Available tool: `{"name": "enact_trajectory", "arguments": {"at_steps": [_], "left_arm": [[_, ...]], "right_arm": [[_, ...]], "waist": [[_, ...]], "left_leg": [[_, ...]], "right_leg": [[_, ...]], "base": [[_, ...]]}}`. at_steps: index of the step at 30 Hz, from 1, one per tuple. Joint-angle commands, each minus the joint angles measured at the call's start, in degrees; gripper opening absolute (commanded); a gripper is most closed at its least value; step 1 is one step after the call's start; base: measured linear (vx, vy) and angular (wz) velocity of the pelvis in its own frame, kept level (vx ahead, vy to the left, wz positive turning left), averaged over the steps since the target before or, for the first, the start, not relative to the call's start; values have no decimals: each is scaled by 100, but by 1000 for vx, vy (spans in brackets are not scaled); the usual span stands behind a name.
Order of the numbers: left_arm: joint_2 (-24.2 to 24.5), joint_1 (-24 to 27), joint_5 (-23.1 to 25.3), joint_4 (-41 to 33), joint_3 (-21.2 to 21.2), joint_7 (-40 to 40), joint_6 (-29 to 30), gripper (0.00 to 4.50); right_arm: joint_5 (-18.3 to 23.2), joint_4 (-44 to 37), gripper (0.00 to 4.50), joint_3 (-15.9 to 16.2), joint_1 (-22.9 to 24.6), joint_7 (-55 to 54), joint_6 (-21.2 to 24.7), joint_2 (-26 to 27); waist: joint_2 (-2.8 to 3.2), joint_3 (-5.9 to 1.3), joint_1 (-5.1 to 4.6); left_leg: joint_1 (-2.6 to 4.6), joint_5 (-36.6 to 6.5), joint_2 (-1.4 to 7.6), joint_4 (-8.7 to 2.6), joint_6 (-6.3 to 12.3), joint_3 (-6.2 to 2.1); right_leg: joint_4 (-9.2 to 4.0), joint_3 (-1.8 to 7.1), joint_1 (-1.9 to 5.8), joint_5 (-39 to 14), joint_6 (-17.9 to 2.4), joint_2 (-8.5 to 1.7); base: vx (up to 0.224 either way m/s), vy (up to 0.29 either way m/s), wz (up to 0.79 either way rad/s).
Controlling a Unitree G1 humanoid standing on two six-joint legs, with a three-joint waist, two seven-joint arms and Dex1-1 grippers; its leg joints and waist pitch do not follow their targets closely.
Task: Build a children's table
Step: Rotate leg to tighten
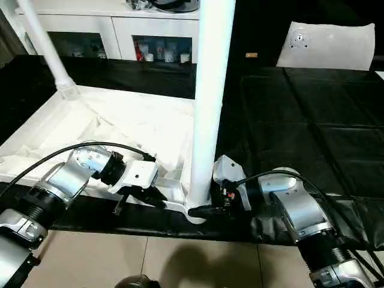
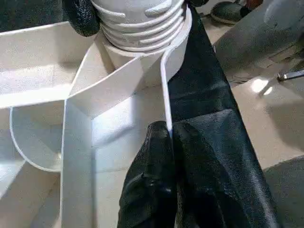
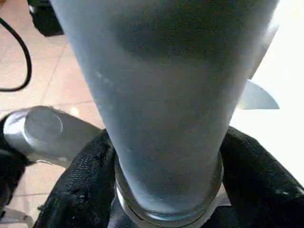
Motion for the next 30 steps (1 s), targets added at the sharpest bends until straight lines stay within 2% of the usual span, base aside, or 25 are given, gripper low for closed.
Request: {"name": "enact_trajectory", "arguments": {"at_steps": [1,2,4,6,8,9,10,11,12,13,14,15,16,17,19,20,21,22,23,24,25,26,28,29,30], "left_arm": [[-5,-17,22,-163,-146,-157,-53,0],[-39,4,-20,-188,-95,-97,71,0],[-97,23,-27,-215,-27,74,208,0],[-205,29,48,-255,90,488,674,0],[-393,21,66,-240,252,975,1097,0],[-462,25,35,-242,313,1101,1220,0],[-604,19,53,-220,415,1441,1417,0],[-700,15,71,-205,482,1678,1547,0],[-775,14,77,-200,533,1848,1668,0],[-854,13,71,-197,589,2028,1827,0],[-1133,-37,85,-88,795,2697,2200,0],[-1169,-43,84,-77,820,2775,2252,0],[-1439,-93,99,1,1028,3408,2568,0],[-1594,-132,71,22,1136,3687,2714,0],[-1815,-190,103,6,1284,4113,2905,0],[-1993,-254,139,11,1386,4393,3006,0],[-2044,-278,142,17,1410,4448,3042,0],[-2071,-295,152,23,1423,4493,3029,0],[-2134,-343,176,44,1452,4594,2985,0],[-2135,-358,190,54,1438,4580,2965,0],[-2128,-355,212,47,1422,4583,2958,0],[-2115,-347,263,32,1390,4599,2943,0],[-2045,-286,298,-9,1324,4467,2917,0],[-2019,-267,306,-16,1309,4434,2896,0],[-1967,-236,320,-34,1275,4356,2824,0]], "right_arm": [[163,-93,276,-12,67,50,156,61],[241,-155,274,-26,125,-21,279,153],[360,-244,272,-93,212,-197,439,303],[436,-412,272,-159,397,-638,640,603],[295,-400,268,-184,521,-1211,616,950],[240,-374,268,-193,550,-1416,598,1076],[117,-268,268,-225,561,-1845,602,1308],[33,-190,267,-250,561,-2145,615,1466],[-23,-133,267,-265,562,-2360,624,1588],[-51,-86,267,-301,553,-2597,696,1736],[-91,106,267,-475,456,-3274,810,2165],[-92,132,267,-499,442,-3357,826,2220],[-98,298,267,-694,329,-3913,957,2588],[-116,444,267,-821,218,-4274,1031,2776],[-136,609,266,-986,74,-4772,1123,3027],[-206,762,266,-1123,-55,-5170,1175,3212],[-246,822,266,-1160,-103,-5294,1191,3261],[-276,843,266,-1156,-118,-5324,1157,3274],[-347,892,266,-1125,-153,-5353,1030,3295],[-338,895,322,-1116,-154,-5308,973,3299],[-325,886,336,-1145,-148,-5320,958,3318],[-304,871,336,-1213,-138,-5350,928,3365],[-387,792,348,-1209,-97,-5292,803,3301],[-422,772,365,-1198,-86,-5279,762,3274],[-407,719,379,-1219,-61,-5261,743,3235]], "waist": [[-94,-409,-51],[-79,-410,-48],[-88,-408,-54],[-84,-396,-55],[-94,-357,-88],[-102,-326,-107],[-101,-306,-125],[-102,-274,-184],[-89,-265,-209],[-135,-263,-280],[-86,-247,-340],[-75,-252,-374],[-62,-247,-452],[-16,-234,-545],[-17,-251,-681],[2,-262,-734],[-6,-259,-763],[-21,-281,-778],[-40,-296,-777],[-39,-316,-763],[-51,-322,-753],[-38,-329,-737],[-44,-348,-731],[-34,-364,-729],[-52,-379,-734]], "left_leg": [[112,-746,719,-437,325,-295],[107,-747,716,-438,311,-299],[108,-731,727,-445,306,-299],[106,-812,731,-459,253,-307],[108,-1092,693,-471,110,-316],[153,-1302,681,-481,4,-324],[165,-1429,659,-477,-34,-330],[193,-1631,637,-479,-129,-349],[217,-1770,624,-472,-171,-370],[228,-1926,608,-474,-204,-392],[238,-2086,614,-480,-245,-406],[257,-2205,617,-482,-267,-425],[268,-2429,638,-505,-342,-459],[260,-2780,665,-548,-427,-509],[251,-3187,680,-600,-516,-549],[248,-3240,663,-608,-554,-550],[225,-3219,654,-607,-554,-542],[202,-3066,632,-595,-516,-545],[175,-2802,617,-578,-426,-511],[161,-2476,613,-564,-313,-466],[144,-2292,617,-562,-241,-449],[109,-1967,637,-565,-144,-432],[66,-1601,651,-559,-41,-414],[60,-1433,647,-545,42,-398],[50,-1346,640,-529,86,-388]], "right_leg": [[-342,441,222,-1444,-1022,-691],[-338,443,227,-1434,-1029,-693],[-338,450,226,-1390,-1038,-697],[-350,453,227,-1508,-1020,-702],[-428,454,215,-2091,-906,-725],[-493,452,177,-2525,-819,-729],[-530,446,164,-2800,-754,-731],[-594,420,144,-3305,-610,-732],[-625,392,135,-3549,-528,-733],[-681,359,145,-3859,-350,-728],[-708,338,121,-3933,-287,-712],[-719,310,123,-3946,-267,-709],[-731,258,147,-3858,-249,-697],[-734,181,181,-3703,-239,-681],[-716,171,222,-3466,-197,-667],[-695,196,216,-3280,-271,-688],[-694,213,209,-3230,-310,-699],[-691,235,229,-3126,-363,-730],[-687,288,216,-2948,-427,-747],[-663,335,206,-2652,-552,-756],[-649,355,214,-2482,-617,-761],[-603,377,239,-2127,-749,-760],[-517,385,274,-1590,-919,-739],[-486,382,286,-1440,-988,-738],[-482,379,295,-1393,-1007,-737]], "base": [[0,0,0],[0,0,0],[0,0,0],[0,0,0],[0,0,0],[0,0,0],[0,0,0],[0,0,0],[0,0,0],[0,0,0],[0,0,0],[0,0,0],[0,0,0],[0,0,0],[-15,55,-8],[-10,56,-7],[0,52,-5],[0,0,0],[0,0,0],[0,0,0],[0,0,0],[0,0,0],[0,0,0],[0,0,0],[0,0,0]]}}
